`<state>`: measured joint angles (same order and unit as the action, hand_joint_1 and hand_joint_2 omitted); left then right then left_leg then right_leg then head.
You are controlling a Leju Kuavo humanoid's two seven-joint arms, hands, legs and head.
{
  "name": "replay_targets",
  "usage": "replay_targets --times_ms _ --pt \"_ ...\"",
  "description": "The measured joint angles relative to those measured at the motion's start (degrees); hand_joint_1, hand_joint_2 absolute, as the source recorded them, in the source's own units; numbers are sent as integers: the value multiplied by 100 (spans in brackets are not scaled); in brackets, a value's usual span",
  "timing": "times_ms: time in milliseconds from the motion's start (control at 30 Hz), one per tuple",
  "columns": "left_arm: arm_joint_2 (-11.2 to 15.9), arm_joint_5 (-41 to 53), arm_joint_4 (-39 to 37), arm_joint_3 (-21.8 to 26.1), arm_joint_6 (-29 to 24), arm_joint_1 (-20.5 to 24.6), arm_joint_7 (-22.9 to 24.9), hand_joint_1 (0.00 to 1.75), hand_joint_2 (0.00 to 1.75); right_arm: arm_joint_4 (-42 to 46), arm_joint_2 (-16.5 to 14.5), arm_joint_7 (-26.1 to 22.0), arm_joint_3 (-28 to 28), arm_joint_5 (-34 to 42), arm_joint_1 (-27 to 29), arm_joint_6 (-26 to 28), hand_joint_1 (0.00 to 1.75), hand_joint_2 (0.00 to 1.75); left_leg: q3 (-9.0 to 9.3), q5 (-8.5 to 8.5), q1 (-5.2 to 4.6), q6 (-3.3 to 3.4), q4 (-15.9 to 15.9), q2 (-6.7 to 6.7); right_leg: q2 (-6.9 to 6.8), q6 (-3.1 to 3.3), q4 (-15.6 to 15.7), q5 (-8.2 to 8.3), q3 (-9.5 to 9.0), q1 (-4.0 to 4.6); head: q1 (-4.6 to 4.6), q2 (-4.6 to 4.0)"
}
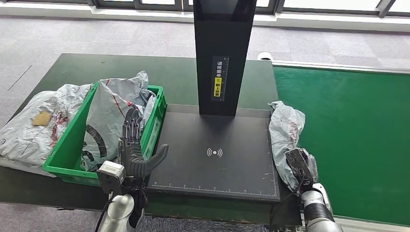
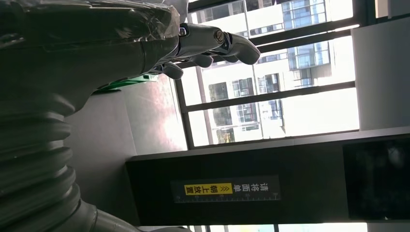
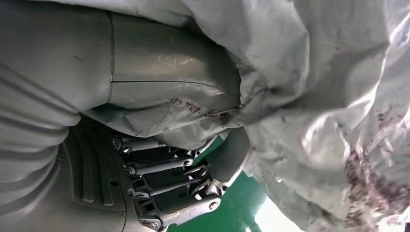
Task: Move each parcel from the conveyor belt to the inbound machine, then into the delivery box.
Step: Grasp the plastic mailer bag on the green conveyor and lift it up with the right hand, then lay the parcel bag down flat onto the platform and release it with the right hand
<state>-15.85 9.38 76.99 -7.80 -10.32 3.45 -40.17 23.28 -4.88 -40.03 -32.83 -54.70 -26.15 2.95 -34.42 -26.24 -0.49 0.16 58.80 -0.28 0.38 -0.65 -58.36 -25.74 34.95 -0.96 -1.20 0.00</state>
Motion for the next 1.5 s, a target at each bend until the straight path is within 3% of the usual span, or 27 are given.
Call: replay_targets --times_ms 467,733,1100,1300,1333,1433,1467,1500 --pt "3 7 -1 0 0 0 0 0 175 415 78 2 908 1222 265 -153 175 175 1 -9 10 -14 -3 34 43 6 -2 2 14 13 0 0" --pt "4 50 0 1 54 -2 0 0 175 1709 20 -17 2270 2553 795 310 175 175 -1 -9 12 -14 -7 34 43 8 -3 0 17 12 0 0" --pt "4 160 -76 2 63 105 0 0 175 3547 -259 -26 3980 2490 1330 238 175 175 -6 -3 11 -10 -6 15 18 8 -3 0 13 10 0 0" --pt "3 195 -136 2 46 147 0 0 175 3958 -469 -24 4578 2465 1384 69 175 175 -8 -1 11 -12 -6 4 6 10 -3 -1 10 10 0 0" --pt "2 197 -144 2 44 149 0 0 175 3956 -487 -22 4630 2457 1375 72 131 175 -8 -1 11 -12 -6 5 7 10 -3 -1 10 10 0 0" --pt "-11 203 -175 0 12 159 0 0 175 3738 -570 -13 4722 2387 1252 196 0 44 -8 -1 10 -12 -5 6 8 10 -3 -1 9 9 0 0" --pt "-15 204 -184 -1 -10 162 0 0 175 3580 -603 3 4729 2347 1173 293 0 0 -8 0 10 -12 -5 6 8 10 -3 -1 9 9 0 0" --pt "-17 205 -190 -2 -33 162 0 0 175 3393 -634 32 4727 2292 1085 425 0 0 -7 0 10 -11 -4 6 8 9 -3 0 9 9 0 0"
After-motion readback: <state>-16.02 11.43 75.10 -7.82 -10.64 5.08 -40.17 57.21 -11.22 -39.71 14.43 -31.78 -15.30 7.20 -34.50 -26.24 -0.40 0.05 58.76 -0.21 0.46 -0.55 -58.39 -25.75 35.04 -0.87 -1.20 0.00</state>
